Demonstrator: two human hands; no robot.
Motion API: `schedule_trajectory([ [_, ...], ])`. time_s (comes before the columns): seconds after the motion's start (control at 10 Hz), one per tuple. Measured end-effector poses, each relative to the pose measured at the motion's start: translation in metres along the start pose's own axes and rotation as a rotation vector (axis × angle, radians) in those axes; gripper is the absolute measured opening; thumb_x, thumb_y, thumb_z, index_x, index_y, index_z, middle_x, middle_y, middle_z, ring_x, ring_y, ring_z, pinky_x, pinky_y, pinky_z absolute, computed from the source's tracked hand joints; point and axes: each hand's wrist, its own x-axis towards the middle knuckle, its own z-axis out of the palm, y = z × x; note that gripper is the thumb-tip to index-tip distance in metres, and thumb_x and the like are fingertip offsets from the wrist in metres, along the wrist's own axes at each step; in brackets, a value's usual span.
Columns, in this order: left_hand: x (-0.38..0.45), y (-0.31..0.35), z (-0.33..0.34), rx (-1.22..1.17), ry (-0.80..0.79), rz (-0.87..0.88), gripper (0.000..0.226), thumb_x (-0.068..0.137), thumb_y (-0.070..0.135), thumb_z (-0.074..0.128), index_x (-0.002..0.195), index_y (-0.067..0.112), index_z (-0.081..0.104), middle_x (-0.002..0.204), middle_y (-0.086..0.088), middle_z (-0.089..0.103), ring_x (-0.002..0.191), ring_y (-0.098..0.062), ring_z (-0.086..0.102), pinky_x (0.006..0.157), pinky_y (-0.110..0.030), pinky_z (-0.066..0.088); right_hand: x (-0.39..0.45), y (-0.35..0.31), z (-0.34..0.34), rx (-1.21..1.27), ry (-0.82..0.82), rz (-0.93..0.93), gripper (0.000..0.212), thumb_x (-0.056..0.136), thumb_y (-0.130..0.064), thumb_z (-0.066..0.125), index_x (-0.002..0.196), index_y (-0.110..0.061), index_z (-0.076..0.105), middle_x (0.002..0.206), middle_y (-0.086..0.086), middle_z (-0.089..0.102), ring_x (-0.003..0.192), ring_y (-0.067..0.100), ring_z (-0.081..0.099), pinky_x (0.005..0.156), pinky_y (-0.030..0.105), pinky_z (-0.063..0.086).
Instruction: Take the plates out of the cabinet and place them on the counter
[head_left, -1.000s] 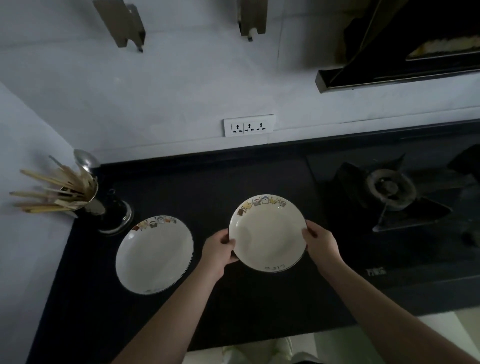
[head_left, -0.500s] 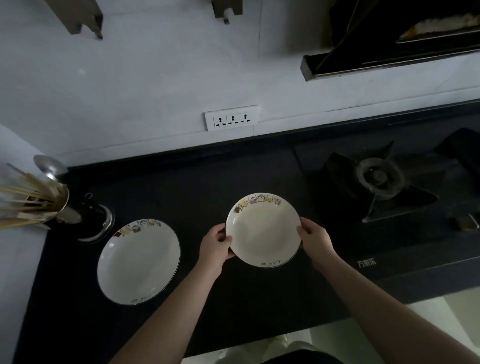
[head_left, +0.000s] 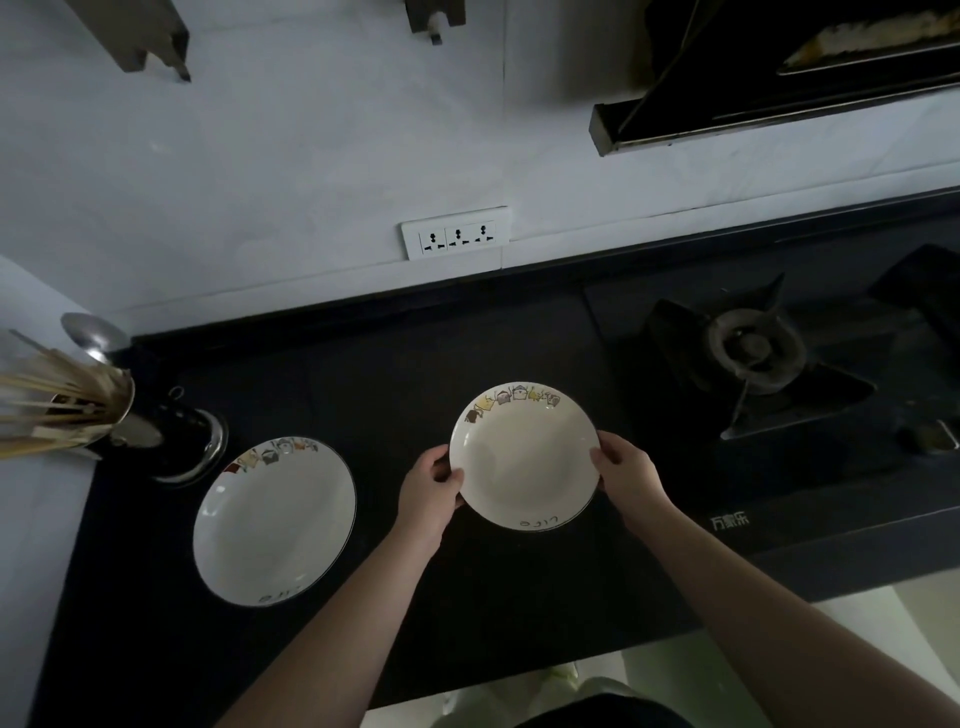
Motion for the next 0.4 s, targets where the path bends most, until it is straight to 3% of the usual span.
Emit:
schedule_trajectory([
  [0.3, -0.013, -0.011, -0.014, 0.152, 0.0, 0.054, 0.047, 0.097, 0.026, 0.056, 0.142, 0.021, 0.043, 0.128, -0.002, 0.06, 0.11, -0.017, 0.061, 0.09, -0.038, 0.056, -0.008, 0.003, -0.009, 0.035, -0.068, 0.058, 0.039, 0.098, -0.032, 0.049, 0.135, -0.019, 0.047, 0.107, -0.001, 0.062, 0.093, 0.017, 0.063, 0.072, 0.029, 0.053],
  [0.4, -0.021, -0.014, -0.022, 0.332, 0.033, 0.123, 0.044, 0.1, 0.031, 0.05, 0.143, 0.024, 0.042, 0.128, -0.001, 0.061, 0.111, -0.015, 0.061, 0.096, -0.039, 0.053, -0.014, 0.008, -0.02, -0.015, -0.081, 0.06, 0.034, 0.098, -0.031, 0.048, 0.129, -0.018, 0.052, 0.093, -0.006, 0.057, 0.09, 0.016, 0.06, 0.081, 0.035, 0.054],
])
